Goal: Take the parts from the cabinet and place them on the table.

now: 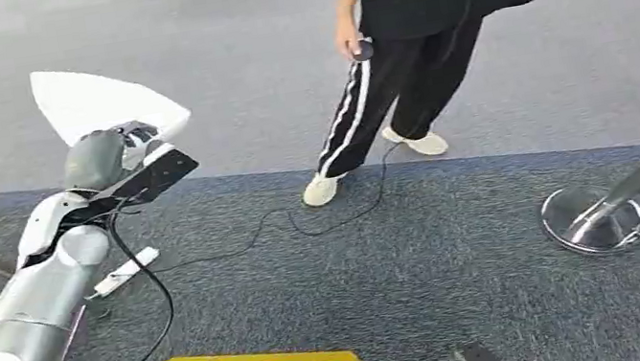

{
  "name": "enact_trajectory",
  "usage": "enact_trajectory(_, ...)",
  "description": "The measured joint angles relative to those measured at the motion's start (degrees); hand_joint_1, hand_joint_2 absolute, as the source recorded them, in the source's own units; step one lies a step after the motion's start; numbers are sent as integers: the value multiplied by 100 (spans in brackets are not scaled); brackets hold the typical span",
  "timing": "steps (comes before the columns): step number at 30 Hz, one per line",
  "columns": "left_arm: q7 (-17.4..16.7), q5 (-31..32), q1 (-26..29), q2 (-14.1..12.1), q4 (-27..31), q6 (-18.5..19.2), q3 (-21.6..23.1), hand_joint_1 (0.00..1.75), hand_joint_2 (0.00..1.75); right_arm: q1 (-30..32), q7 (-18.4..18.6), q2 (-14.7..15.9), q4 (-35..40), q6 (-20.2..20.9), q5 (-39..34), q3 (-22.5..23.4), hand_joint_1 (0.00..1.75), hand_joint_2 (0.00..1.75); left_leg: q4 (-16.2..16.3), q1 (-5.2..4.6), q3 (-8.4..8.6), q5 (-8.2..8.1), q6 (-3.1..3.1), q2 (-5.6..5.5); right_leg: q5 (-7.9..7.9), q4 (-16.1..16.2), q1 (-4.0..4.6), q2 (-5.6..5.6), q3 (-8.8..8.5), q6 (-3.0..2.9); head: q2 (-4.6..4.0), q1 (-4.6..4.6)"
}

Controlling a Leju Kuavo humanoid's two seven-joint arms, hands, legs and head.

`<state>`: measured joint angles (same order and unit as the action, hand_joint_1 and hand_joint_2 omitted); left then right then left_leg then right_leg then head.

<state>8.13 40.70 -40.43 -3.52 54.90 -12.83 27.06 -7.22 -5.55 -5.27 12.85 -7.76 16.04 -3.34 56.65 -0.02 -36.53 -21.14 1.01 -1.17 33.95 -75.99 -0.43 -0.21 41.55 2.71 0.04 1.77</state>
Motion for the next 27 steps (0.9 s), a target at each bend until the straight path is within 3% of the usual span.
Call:
enact_trajectory(1, -2, -22, 30, 0, 0, 9, -2, 157, 175, 13, 2, 0, -2, 0, 15, 4, 0, 0, 1, -3, 5, 0, 0, -106, -10, -190, 5, 10, 147, -6, 0, 4)
enact_trajectory(2, -20, -48, 53, -5, 0, 16, -4, 157, 175, 14, 2, 0, 0, 0, 22, 7, 0, 0, 4, -2, 7, 0, -1, -205, -172, -56, 8, 14, 137, -18, 0, 2)
enact_trajectory(4, -22, -59, 63, -13, 4, 13, -15, 157, 175, 5, 2, 0, 0, -2, 31, 20, 0, 0, 17, 7, 13, -2, -14, -381, -707, 800, -4, 86, -210, -47, 0, 2)
enact_trajectory(5, -22, -64, 63, -20, 22, 11, -26, 157, 175, 3, 2, 0, 0, -2, 31, 26, 0, 0, 31, 17, 15, -11, -33, -465, -959, 1344, -21, 235, -456, -52, 0, 2)
enact_trajectory(6, -22, -70, 57, -28, 33, 9, -39, 157, 175, 3, 11, 0, 0, -4, 33, 28, 0, 0, 51, -2, -12, -15, -78, -531, -897, 1571, -50, 488, -570, -53, 0, 2)
enact_trajectory(7, -22, -79, 55, -35, 35, 7, -50, 157, 175, 1, 11, 0, 0, -7, 35, 31, 0, 0, 83, 11, -48, -8, -112, -604, -895, 1633, -65, 447, -644, -45, 0, 11)
enact_trajectory(10, -22, -94, 101, -101, 35, 2, -68, 157, 175, 17, 17, -2, -2, -4, 42, 33, 0, 0, 33, 55, -72, 39, -206, -762, -912, 1639, -26, 294, -649, -117, 0, 13)
enact_trajectory(11, -22, -94, 119, -105, 35, 2, -77, 157, 175, 2, 15, -22, -2, -2, 44, 35, 0, 0, 65, 50, -92, -3, -216, -635, -933, 1674, -52, 222, -664, -159, 0, 4)
enact_trajectory(12, -22, -94, 114, -112, 37, 0, -81, 157, 175, -5, 11, -22, 0, -4, 44, 37, 0, 0, 238, 2, -167, -153, -240, -279, -936, 1695, -42, 179, -671, -196, 0, 46)
enact_trajectory(13, -22, -94, 108, -107, 44, -2, -83, 157, 175, 1, 9, -22, 0, -2, 42, 37, 0, 0, 628, 2, -346, -380, -266, -90, -937, 1697, -31, 121, -673, -211, 0, 66)
enact_trajectory(15, -22, -94, 133, -94, 46, -2, -83, 157, 175, 44, 9, -22, -2, 2, 44, 50, 0, 0, 1559, 16, -789, -762, -295, 33, -921, 1696, -24, -24, -676, -233, 0, 68)
enact_trajectory(16, -22, -94, 154, -94, 46, -2, -83, 157, 175, 57, 7, -22, -2, 9, 44, 70, 0, 0, 1827, 25, -933, -809, -308, 41, -915, 1695, -25, -103, -677, -235, 0, 63)
enact_trajectory(17, -22, -94, 170, -94, 46, -2, -83, 157, 175, 58, 7, -22, -2, 9, 46, 81, 0, 0, 1795, 34, -929, -719, -315, 45, -903, 1695, -28, -170, -684, -229, 0, 70)
enact_trajectory(18, -22, -94, 174, -94, 46, -4, -83, 157, 175, 54, 7, -22, -2, 9, 48, 85, 0, 0, 1546, 42, -810, -528, -318, 60, -891, 1694, -28, -244, -696, -225, 0, 66)
enact_trajectory(19, -22, -96, 173, -94, 48, -6, -83, 157, 175, 49, 7, -24, -2, 11, 53, 85, 0, 0, 1052, 46, -557, -255, -318, 134, -873, 1694, -31, -326, -720, -209, 0, 66)
enact_trajectory(20, -22, -94, 171, -92, 61, -11, -85, 157, 175, 46, 7, -26, -2, 13, 55, 85, 0, 0, 524, 43, -270, -18, -319, 295, -849, 1694, -32, -392, -753, -185, 0, 66)
enact_trajectory(21, -22, -94, 162, -92, 79, -17, -85, 157, 175, 44, 4, -26, -2, 13, 57, 90, 0, 0, 168, 6, -83, 29, -327, 708, -822, 1692, 23, -441, -774, -146, 0, 77)
enact_trajectory(22, -22, -96, 139, -81, 81, -19, -85, 157, 175, 45, 2, -26, -2, 11, 61, 98, 0, 0, 61, -41, -50, -31, -253, 693, -786, 1662, 59, -496, -772, -112, 0, 101)
enact_trajectory(23, -22, -96, 147, -74, 85, -22, -85, 157, 175, 48, 2, -24, -2, 9, 66, 114, 0, 0, 91, -32, -79, -31, -206, 622, -784, 1689, 72, -562, -801, -98, 0, 48)
enact_trajectory(25, -22, -96, 166, -101, 85, -26, -90, 157, 175, 40, 2, -26, -2, 4, 70, 131, 0, 0, 87, -45, -93, -44, -144, 451, -751, 1724, 76, -748, -863, -50, 0, 52)
enact_trajectory(26, -22, -96, 171, -96, 105, -32, -90, 157, 175, 27, 2, -26, 0, 0, 72, 133, 0, 0, 62, 5, -63, -22, -90, 365, -711, 1702, 40, -686, -840, 7, 0, 55)
enact_trajectory(27, -22, -96, 164, -88, 125, -39, -92, 157, 175, 16, -2, -26, 0, 0, 74, 136, 0, 0, 62, 18, -53, -31, -70, 298, -617, 1558, 12, -345, -794, 26, 0, 22)
